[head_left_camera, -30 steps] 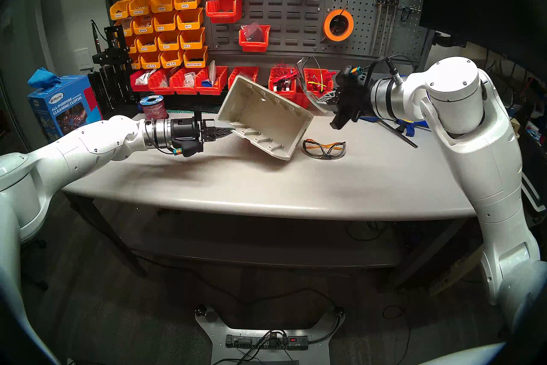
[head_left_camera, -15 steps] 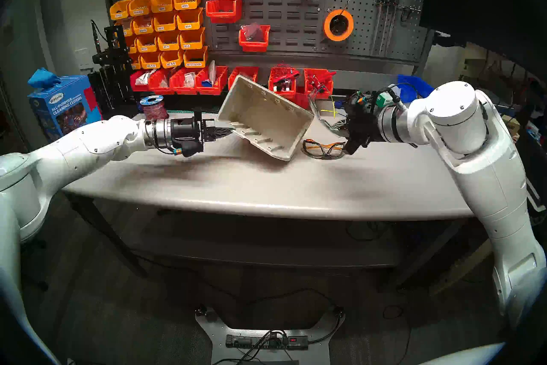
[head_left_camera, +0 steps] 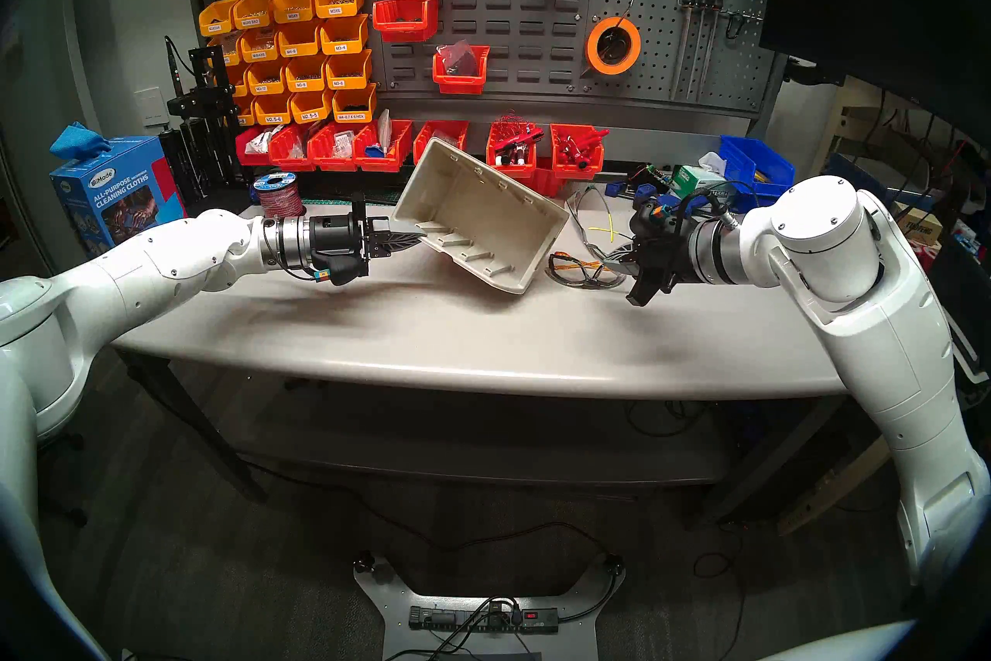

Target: Take out tools from the storage box

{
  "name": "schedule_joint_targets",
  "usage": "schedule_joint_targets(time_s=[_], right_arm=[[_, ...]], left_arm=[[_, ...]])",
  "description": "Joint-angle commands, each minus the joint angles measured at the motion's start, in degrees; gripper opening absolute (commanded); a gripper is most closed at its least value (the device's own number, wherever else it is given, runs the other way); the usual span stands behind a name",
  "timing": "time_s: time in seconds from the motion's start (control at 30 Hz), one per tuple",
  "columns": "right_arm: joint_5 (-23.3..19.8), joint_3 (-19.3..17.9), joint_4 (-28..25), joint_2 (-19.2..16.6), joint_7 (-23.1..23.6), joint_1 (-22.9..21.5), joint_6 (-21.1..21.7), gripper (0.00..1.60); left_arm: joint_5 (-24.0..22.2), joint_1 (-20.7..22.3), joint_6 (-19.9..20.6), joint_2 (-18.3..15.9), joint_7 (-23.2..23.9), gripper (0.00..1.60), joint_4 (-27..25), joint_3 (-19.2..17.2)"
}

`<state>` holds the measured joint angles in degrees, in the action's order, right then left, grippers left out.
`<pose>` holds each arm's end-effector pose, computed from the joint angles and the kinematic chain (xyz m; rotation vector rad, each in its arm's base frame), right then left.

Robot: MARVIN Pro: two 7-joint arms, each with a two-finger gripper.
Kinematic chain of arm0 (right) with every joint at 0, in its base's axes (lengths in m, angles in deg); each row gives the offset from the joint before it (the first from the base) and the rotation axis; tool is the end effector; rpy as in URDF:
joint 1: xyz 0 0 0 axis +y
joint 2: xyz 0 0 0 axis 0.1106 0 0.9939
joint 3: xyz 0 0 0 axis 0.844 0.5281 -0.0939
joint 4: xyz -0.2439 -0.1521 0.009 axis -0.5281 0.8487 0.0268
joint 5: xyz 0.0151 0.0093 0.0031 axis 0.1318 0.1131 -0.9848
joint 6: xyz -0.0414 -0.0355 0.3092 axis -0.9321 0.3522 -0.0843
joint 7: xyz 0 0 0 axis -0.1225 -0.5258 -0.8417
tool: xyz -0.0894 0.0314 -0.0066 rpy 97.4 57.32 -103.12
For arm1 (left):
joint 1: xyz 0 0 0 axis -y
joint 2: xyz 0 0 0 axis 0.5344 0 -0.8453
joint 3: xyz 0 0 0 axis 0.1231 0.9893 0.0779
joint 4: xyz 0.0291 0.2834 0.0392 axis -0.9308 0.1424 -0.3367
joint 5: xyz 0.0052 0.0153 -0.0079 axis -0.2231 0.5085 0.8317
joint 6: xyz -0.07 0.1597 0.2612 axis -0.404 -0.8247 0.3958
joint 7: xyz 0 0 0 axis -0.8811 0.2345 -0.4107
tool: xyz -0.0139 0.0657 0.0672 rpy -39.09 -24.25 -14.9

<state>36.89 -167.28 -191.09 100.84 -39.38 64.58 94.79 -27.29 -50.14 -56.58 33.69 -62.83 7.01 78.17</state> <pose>0.4006 -0.0396 -0.1022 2.3407 1.5162 1.4278 0.5243 0.1166 -0.1724 -0.1358 2.1212 -1.8277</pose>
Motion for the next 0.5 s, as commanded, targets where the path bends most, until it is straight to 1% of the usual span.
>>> schedule_joint_targets(time_s=[0.0, 0.2, 0.47], right_arm=[[-0.7, -0.5, 0.9, -0.3, 0.9, -1.0, -0.3, 0.0], [-0.8, 0.1, 1.4, -0.3, 1.7, -1.5, 0.1, 0.0], [1.1, 2.3, 2.4, -0.7, 1.5, -2.9, 1.0, 0.0]], left_arm=[[-0.5, 1.7, 0.1, 0.1, -5.0, 0.0, 0.1, -0.4], [-0.5, 1.7, 0.1, 0.1, -5.1, 0.0, 0.1, -0.3], [-0.5, 1.7, 0.1, 0.1, -4.9, 0.0, 0.0, -0.4]])
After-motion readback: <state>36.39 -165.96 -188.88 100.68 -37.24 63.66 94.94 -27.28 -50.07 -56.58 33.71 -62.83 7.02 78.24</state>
